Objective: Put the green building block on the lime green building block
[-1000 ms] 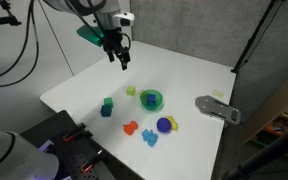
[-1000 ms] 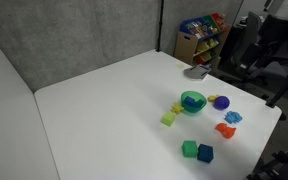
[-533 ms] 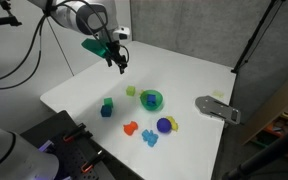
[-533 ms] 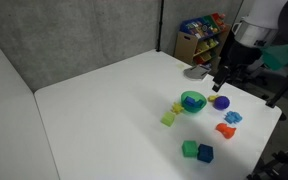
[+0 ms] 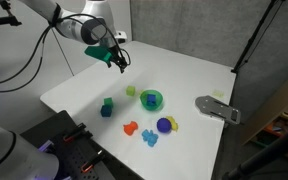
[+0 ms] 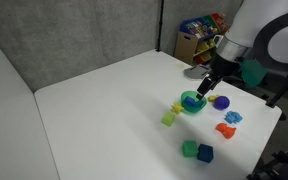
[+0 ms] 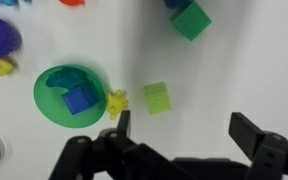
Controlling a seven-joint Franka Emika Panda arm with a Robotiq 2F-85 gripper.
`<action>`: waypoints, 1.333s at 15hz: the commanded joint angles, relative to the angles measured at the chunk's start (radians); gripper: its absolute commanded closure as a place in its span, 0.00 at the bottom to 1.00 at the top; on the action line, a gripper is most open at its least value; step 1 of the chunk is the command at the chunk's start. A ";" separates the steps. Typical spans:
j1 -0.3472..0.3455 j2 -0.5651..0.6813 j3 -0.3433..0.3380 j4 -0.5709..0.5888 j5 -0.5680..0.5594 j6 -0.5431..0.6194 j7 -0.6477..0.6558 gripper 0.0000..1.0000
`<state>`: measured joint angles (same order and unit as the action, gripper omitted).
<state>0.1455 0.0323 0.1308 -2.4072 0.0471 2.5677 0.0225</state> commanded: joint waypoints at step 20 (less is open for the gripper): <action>0.093 0.299 0.004 -0.056 -0.019 0.242 0.180 0.00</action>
<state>0.2062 0.3009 0.1594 -2.4518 0.0471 2.7682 0.1218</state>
